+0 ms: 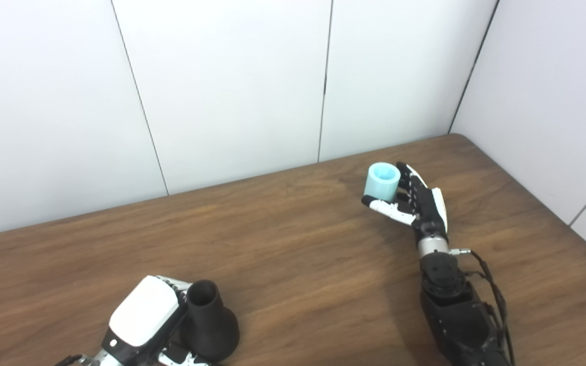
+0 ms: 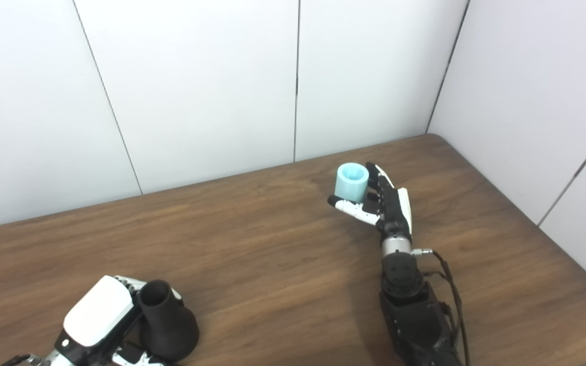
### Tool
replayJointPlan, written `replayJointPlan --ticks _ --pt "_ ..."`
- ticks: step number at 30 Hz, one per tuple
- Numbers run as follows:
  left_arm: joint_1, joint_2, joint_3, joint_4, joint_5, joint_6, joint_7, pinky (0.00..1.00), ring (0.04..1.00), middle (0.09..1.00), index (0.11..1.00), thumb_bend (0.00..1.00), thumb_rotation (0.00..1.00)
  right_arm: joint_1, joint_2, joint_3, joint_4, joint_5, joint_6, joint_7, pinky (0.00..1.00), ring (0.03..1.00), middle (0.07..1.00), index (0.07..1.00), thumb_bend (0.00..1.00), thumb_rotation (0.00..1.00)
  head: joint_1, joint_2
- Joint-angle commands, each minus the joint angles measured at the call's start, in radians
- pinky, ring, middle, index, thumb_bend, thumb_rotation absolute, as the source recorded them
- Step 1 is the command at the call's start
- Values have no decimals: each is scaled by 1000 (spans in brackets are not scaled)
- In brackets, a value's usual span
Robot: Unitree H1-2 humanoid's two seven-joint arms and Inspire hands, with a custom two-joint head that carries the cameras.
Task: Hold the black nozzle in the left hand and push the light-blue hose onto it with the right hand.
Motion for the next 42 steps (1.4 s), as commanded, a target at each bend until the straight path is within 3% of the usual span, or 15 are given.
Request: replayJointPlan --ticks 1,11,19,28,36,42 --pt "72 29 -64 23 64 -42 -128 210 235 472 482 526 0 -39 -31 -1 -11 -8 6 1 831 873 876 869 975 271 -1 1" --pt "74 38 -65 18 69 -42 -149 261 285 474 483 525 0 -81 -35 1 33 4 6 3 860 889 883 888 922 259 -1 2" --pt "82 40 -54 4 76 -40 -155 226 253 472 482 525 0 -95 -38 3 57 16 -8 11 840 876 872 873 906 202 6 10" --pt "95 35 -38 -10 74 -40 -167 225 247 472 482 526 0 -80 -45 21 35 14 28 34 809 850 849 843 917 202 12 14" --pt "100 31 -43 -3 84 -41 -151 213 230 471 482 526 0 -91 -27 4 37 46 50 30 802 812 789 801 935 190 16 15" --pt "106 31 -40 -1 83 -41 -147 187 208 471 481 526 0 -102 -21 -2 38 70 65 34 644 720 738 684 936 184 17 16"
